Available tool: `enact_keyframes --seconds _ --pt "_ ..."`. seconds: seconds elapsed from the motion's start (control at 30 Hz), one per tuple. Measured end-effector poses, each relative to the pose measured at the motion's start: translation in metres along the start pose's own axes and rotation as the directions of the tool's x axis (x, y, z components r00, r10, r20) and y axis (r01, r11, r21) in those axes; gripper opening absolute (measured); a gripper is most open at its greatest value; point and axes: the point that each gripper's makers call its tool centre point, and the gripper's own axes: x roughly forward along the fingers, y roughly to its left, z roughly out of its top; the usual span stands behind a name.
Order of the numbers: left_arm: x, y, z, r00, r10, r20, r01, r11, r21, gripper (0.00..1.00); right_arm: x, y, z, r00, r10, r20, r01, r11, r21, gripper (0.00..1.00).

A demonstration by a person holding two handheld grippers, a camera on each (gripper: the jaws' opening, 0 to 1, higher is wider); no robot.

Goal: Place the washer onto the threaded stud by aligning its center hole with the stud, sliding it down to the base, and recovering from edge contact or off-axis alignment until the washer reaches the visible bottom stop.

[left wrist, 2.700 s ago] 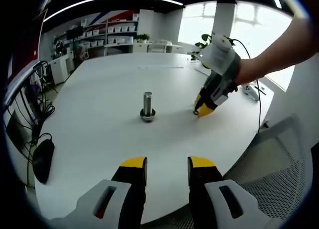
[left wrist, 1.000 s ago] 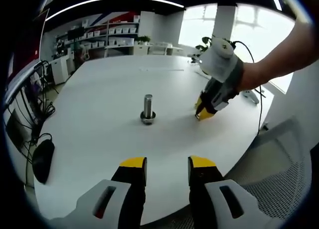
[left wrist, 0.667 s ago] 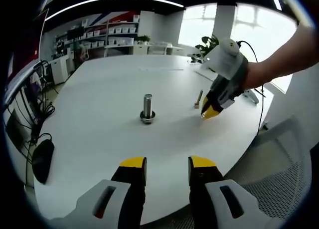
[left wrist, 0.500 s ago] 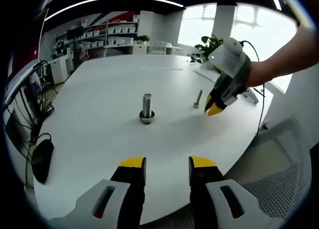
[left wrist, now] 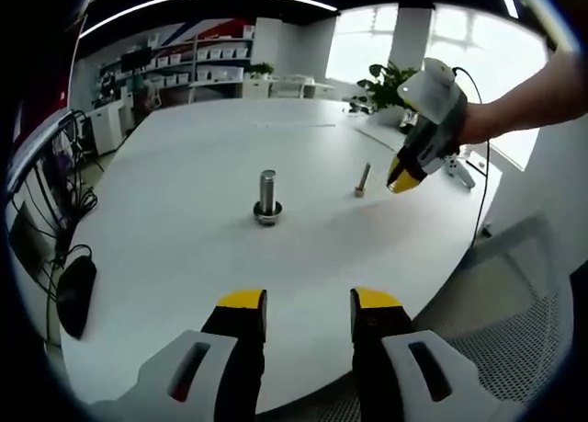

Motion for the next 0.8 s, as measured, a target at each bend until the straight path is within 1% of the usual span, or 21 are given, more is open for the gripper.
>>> enact_keyframes --seconds 0.23,0.63,0.8 --pt "0.0 0.0 -0.001 1.0 0.001 -0.003 -0.001 1.0 -0.005 0.35 -0.008 -0.006 0.01 1.0 -0.008 0.016 0.008 1.0 -0.02 0.14" --pt "0.0 0.002 -0.001 1.0 0.008 -0.004 -0.008 1.0 -0.012 0.34 -0.009 -0.019 0.027 0.998 -0.028 0.055 0.03 0.999 -0.042 0.14" --pt "0.0 0.002 -0.001 1.0 0.011 -0.007 -0.011 1.0 -0.008 0.34 -0.012 -0.019 0.034 0.997 -0.028 0.078 0.032 0.998 -0.047 0.14"
